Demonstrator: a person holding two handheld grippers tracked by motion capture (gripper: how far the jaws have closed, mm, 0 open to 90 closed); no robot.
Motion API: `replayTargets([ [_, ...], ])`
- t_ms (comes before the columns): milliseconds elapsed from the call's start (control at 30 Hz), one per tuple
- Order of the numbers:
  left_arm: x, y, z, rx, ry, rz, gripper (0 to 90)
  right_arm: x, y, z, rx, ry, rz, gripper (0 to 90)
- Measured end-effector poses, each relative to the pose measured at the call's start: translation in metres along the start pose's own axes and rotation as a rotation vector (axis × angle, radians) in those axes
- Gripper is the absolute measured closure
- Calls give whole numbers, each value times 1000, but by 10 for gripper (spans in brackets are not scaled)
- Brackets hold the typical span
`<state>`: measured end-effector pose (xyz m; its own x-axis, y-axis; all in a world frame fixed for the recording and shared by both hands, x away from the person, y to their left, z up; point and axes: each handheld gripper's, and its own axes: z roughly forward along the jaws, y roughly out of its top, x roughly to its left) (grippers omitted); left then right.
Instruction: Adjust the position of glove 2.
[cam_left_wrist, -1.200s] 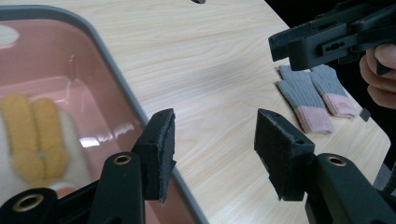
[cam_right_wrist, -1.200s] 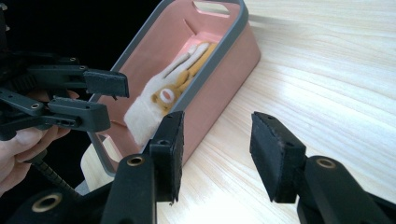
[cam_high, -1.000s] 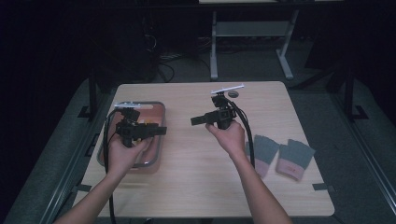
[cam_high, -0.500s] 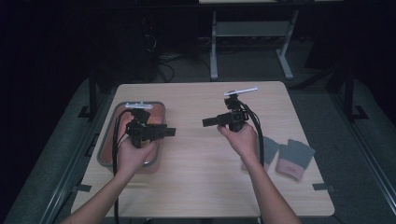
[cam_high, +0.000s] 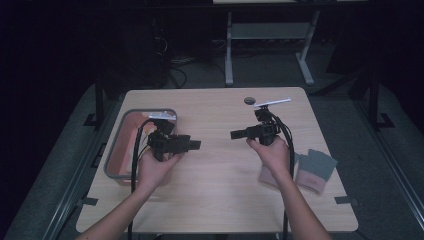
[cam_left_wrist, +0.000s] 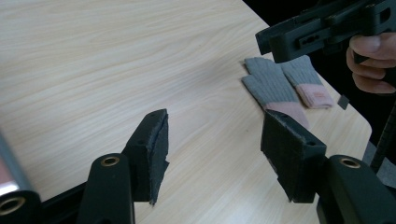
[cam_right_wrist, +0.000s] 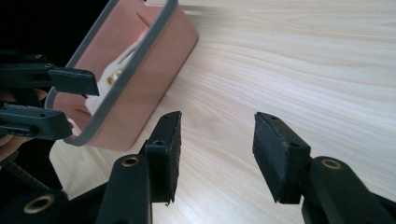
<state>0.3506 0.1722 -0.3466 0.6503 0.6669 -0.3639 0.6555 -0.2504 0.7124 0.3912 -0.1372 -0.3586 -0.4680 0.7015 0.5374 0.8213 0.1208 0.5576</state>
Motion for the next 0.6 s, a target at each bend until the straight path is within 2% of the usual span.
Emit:
replayTargets([
  [600, -27, -2, 28, -7, -47, 35, 386, -26, -24, -25, -18, -55, 17, 467],
])
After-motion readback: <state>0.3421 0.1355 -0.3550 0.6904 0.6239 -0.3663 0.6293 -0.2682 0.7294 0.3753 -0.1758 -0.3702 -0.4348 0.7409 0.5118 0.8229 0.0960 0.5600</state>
